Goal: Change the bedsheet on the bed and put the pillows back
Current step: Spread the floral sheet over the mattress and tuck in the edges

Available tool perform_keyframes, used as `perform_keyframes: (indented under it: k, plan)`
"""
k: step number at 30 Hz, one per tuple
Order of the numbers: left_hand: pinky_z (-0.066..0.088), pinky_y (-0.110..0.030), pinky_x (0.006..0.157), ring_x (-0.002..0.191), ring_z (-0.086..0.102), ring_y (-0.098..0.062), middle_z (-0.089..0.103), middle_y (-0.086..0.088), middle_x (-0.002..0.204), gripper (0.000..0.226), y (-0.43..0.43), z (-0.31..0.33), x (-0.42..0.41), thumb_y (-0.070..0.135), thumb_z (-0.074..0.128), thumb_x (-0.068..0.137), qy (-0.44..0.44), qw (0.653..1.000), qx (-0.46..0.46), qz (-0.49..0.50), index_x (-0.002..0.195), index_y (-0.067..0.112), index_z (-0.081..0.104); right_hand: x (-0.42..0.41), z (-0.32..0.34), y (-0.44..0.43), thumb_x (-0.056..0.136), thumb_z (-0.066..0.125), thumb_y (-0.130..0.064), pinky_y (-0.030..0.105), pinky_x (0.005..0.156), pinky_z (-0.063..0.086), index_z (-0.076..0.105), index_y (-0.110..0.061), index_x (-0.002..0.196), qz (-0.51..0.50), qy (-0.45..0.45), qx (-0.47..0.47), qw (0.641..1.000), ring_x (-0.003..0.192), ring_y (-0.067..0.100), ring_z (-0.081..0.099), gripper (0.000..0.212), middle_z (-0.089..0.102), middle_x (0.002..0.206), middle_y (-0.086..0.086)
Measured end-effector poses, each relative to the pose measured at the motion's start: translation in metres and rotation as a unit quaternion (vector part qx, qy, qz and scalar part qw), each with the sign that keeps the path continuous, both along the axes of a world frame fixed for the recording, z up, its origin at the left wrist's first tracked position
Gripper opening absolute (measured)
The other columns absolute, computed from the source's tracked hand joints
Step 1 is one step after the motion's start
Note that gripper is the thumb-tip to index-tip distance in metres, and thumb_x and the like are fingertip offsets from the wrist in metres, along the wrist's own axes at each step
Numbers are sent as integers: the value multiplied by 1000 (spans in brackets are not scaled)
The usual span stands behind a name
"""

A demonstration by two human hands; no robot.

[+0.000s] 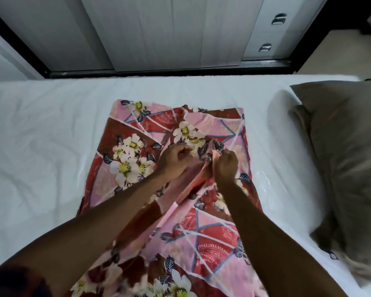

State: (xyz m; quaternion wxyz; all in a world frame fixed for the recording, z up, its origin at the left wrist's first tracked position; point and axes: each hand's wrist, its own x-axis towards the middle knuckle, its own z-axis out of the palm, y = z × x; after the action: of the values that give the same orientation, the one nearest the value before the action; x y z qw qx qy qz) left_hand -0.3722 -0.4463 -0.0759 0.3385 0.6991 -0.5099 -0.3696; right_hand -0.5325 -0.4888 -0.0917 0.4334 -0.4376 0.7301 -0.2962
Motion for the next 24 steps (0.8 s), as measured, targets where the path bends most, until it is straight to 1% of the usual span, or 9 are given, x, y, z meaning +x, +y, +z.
perform_keyframes:
  k: [2,7,9,11,13,15,18,20,24]
  plan:
    - [48,-8,73,99,66,-14,70,0,110,23,0,-5,-11,13,69,92,-3,998,57,10,115,13,70,-46,7,-21,93,43,-40,33,78,44,69,0,105,13,91,-6,996,102,40,63,49,68,109,24]
    - [49,-27,84,100,65,-18,67,-1,111,28,9,-20,-22,10,69,89,-39,993,110,-35,117,9,66,-166,39,-90,89,57,-42,40,83,51,67,-6,111,-69,238,-17,969,105,41,66,43,70,112,19]
    - [51,-33,87,101,64,-22,67,-5,115,36,12,-29,-23,18,71,85,-76,987,131,-46,120,11,64,-193,53,-102,81,63,-44,43,92,47,62,-17,116,-142,244,-41,959,111,36,64,44,70,116,10]
    - [50,-35,89,106,63,-27,65,-11,119,44,16,-39,-21,24,70,82,-100,983,150,-42,123,13,62,-198,57,-95,86,49,-45,49,102,36,55,-26,126,-176,281,-66,941,125,33,54,44,62,132,5]
    - [49,-37,93,111,61,-29,64,-11,123,47,21,-48,-21,27,68,81,-114,981,151,-35,125,11,62,-186,42,-73,94,41,-45,57,110,28,45,-25,143,-91,343,-111,928,135,34,44,53,49,148,7]
    - [48,-39,98,117,60,-30,64,-12,126,54,32,-55,-16,31,66,77,-144,978,145,-40,126,10,61,-158,16,-33,98,46,-50,62,111,30,42,-22,147,72,356,-110,925,134,36,46,57,47,150,11]
    - [46,-44,100,125,52,-35,53,-14,137,65,62,-67,-14,35,72,74,-260,953,131,-88,134,15,56,-110,-13,49,93,51,-63,50,102,43,41,-27,146,256,301,-54,917,130,30,48,65,47,148,7]
    - [48,-46,93,118,53,-38,54,-16,132,71,89,-75,-14,40,73,69,-314,936,101,-120,133,14,56,-79,-20,109,91,50,-65,45,98,44,35,-27,148,326,275,-26,904,129,29,45,70,42,148,7]
    - [50,-45,88,115,50,-30,50,-8,131,75,153,-76,-20,57,66,72,-341,923,118,-136,136,22,48,-45,-37,198,84,59,-55,54,105,35,19,-35,153,403,269,35,874,139,34,32,82,19,163,9]
